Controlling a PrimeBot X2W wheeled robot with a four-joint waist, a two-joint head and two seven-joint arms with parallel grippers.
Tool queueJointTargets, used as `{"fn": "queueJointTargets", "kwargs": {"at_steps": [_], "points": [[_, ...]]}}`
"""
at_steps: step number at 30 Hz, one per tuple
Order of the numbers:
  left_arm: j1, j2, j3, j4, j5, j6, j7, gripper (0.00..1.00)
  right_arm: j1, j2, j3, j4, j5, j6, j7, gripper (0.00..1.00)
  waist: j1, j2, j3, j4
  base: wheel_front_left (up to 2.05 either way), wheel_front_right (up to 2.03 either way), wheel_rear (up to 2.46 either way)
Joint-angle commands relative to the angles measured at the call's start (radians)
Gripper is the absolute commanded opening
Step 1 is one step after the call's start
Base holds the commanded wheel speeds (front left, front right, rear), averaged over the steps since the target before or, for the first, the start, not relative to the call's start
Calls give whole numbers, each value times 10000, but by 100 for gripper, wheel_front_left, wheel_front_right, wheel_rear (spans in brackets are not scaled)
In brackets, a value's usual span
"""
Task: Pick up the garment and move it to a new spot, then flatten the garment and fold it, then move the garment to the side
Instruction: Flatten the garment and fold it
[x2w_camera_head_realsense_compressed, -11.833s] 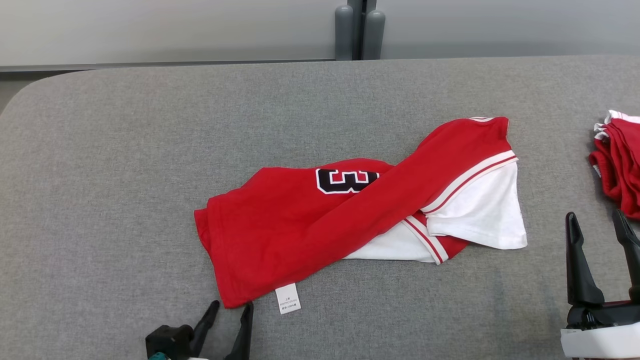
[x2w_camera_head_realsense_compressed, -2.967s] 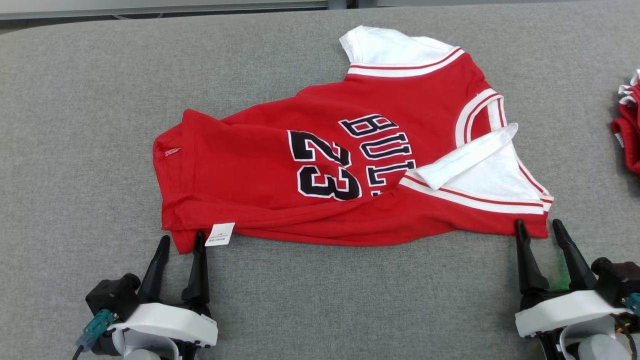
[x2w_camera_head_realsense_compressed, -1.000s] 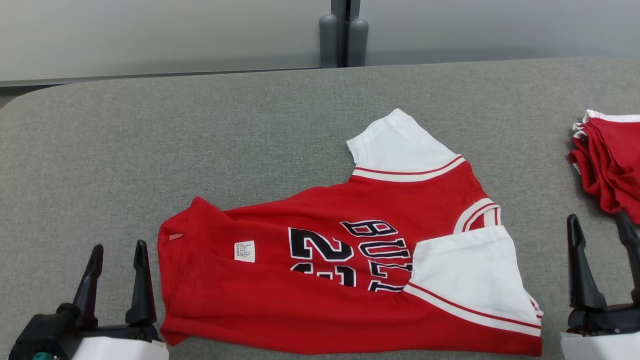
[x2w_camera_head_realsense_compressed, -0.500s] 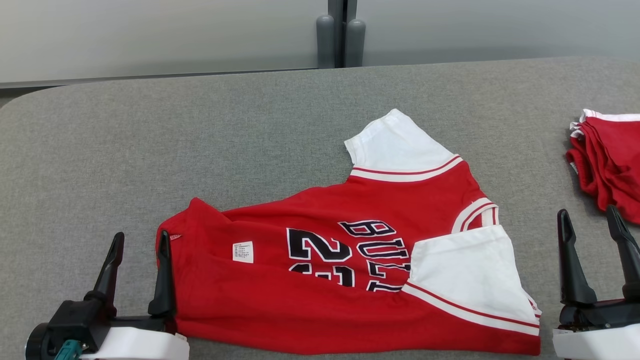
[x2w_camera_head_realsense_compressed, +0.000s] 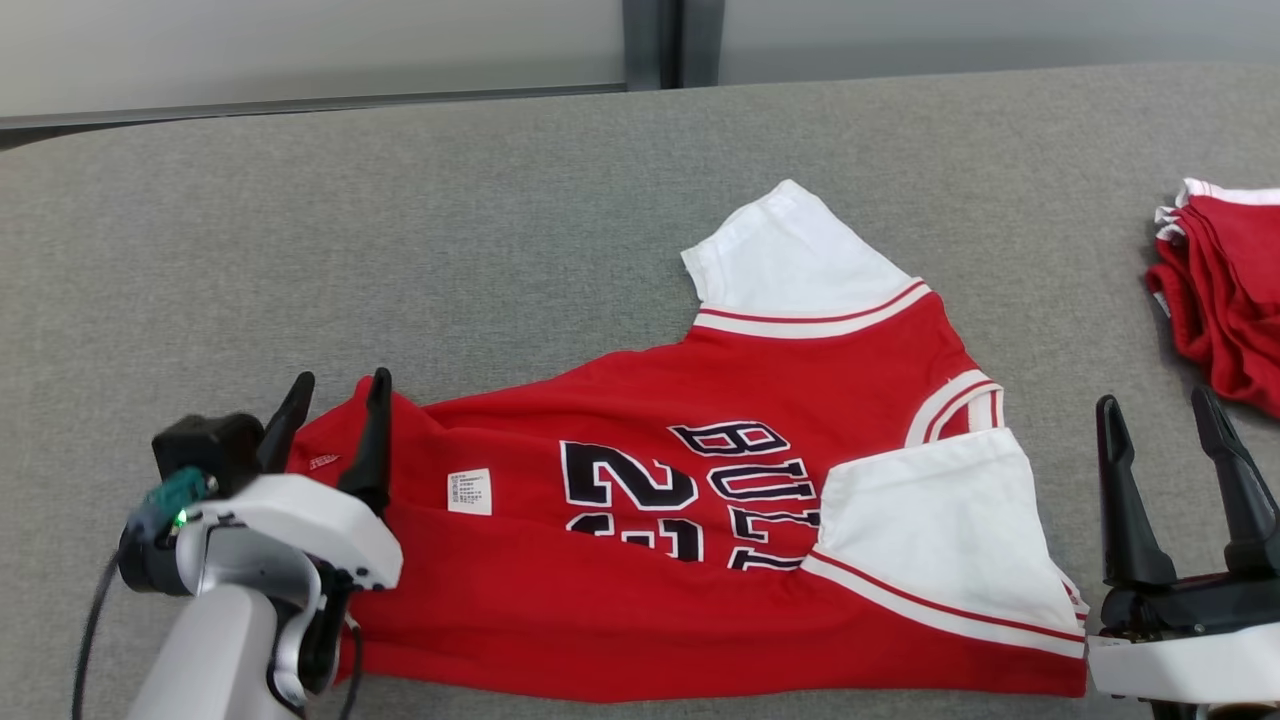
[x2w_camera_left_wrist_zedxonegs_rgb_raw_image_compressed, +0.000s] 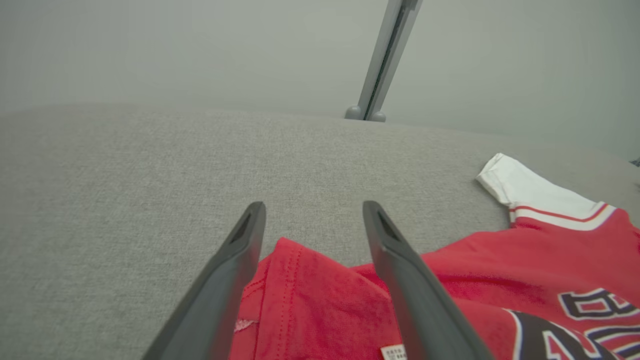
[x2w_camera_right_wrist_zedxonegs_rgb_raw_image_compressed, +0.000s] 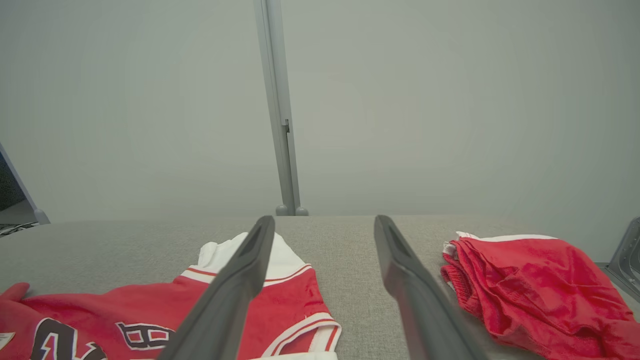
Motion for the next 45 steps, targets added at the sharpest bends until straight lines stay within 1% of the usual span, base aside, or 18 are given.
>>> {"fn": "queueJointTargets", "kwargs": {"at_steps": [1, 4, 6, 11, 13, 14, 15, 21, 26, 28, 32, 37, 42, 43, 44, 45], "points": [[-270, 81, 67, 268, -69, -75, 62, 100, -106, -47, 7, 29, 59, -8, -22, 100, 0, -1, 101, -100, 0, 0, 0], [-940, 149, 153, 1663, -400, -314, 502, 100, -217, -39, 99, 156, 103, -6, -57, 100, 0, -1, 147, -255, 0, 0, 0], [-1232, 141, 182, 2285, -624, -482, 756, 100, -197, -3, 57, 243, 159, -8, -87, 100, 0, -1, 153, -313, 0, 0, 0], [-1612, 80, 302, 3318, -1194, -746, 1454, 99, -162, 73, 6, 397, 266, -6, -127, 100, 0, -1, 186, -362, 0, 0, 0], [-1674, 86, 276, 3644, -1310, -846, 1602, 48, -190, 85, 4, 433, 315, -6, -132, 100, 0, -1, 221, -376, 0, 0, 0], [-1706, 70, 298, 3712, -1365, -906, 1569, 5, -216, 78, 2, 435, 345, -6, -131, 100, 0, -1, 237, -391, 0, 0, 0], [-1799, 114, 290, 3784, -1320, -947, 1511, 0, -239, 98, -10, 436, 397, -6, -130, 100, 0, -1, 253, -401, 0, 0, 0], [-2208, 281, 233, 3908, -1275, -1215, 871, 0, -280, 4, -259, 505, 541, -6, -113, 100, 0, -1, 317, -423, 0, 0, 0], [-2330, 385, 167, 3432, -1139, -1339, 78, 0, -498, -211, -805, 776, 590, -6, -111, 100, 0, -1, 317, -381, 0, 0, 0], [-2241, 418, 163, 3147, -1122, -1358, -118, 0, -661, -348, -1024, 987, 683, -6, -119, 100, 0, -1, 383, -336, 0, 0, 0], [-2111, 429, 174, 2533, -1114, -1240, -308, 0, -1430, -738, -1305, 1653, 979, -6, -67, 100, 0, -1, 746, -153, 0, 0, 0], [-2301, 247, 8, 1992, -1080, -1179, -250, 0, -3119, -1407, -798, 2854, 1360, -5, 131, 100, 0, -1, 1405, 412, 0, 0, 0], [-2785, -115, -325, 1835, -1051, -1289, -400, 0, -5106, -2178, 320, 4234, 1764, -6, 537, 100, 0, -1, 2087, 1201, 0, 0, 0], [-2785, -115, -325, 1835, -1051, -1289, -400, 0, -5106, -2178, 320, 4234, 1764, -6, 537, 100, 0, -1, 2087, 1201, 0, 0, 0], [-2903, -201, -411, 1862, -1020, -1297, -439, 0, -5515, -2307, 585, 4550, 1858, -6, 657, 100, 0, -1, 2202, 1363, 0, 0, 0], [-3122, -371, -613, 1970, -1010, -1370, -517, 0, -6246, -2585, 1088, 5142, 2041, -6, 867, 100, 0, -1, 2398, 1707, 0, 0, 0]]}}
